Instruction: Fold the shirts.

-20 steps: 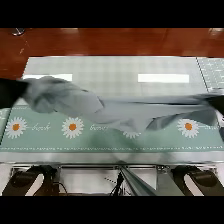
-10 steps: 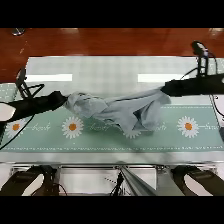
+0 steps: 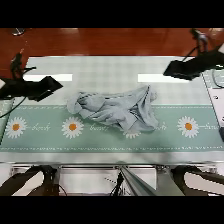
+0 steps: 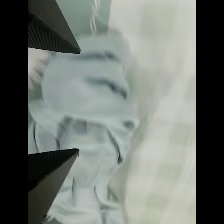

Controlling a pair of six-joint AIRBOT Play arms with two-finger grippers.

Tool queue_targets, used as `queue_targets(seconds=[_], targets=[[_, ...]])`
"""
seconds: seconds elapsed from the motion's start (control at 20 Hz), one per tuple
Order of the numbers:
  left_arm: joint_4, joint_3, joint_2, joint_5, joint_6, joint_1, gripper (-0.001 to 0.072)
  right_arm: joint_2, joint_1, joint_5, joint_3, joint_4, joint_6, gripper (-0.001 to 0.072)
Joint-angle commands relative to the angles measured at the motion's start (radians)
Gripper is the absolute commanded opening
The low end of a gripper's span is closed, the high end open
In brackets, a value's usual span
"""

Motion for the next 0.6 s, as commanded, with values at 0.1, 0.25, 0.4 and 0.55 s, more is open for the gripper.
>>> queue_targets(seconds=[0.1,0.25,0.4,0.55], targets=[[-0.139,-0.177,0.036,-0.211,0.083,0.14,0.0705,0.246,-0.294,-0.084,-0.382,-0.023,0.044,0.0632],[-0.507,-0.46,0.047,-0.029,0.231,-0.047,0.0705,0.418,-0.323,-0.182,-0.732,0.126,-0.031,0.0623],[-0.614,-0.537,0.023,0.171,0.248,-0.246,0.0704,0.522,-0.321,-0.183,-0.888,0.192,-0.074,0.0623],[-0.735,-0.536,-0.053,0.33,0.246,-0.412,0.0703,0.539,-0.321,-0.183,-0.919,0.206,-0.089,0.0623]])
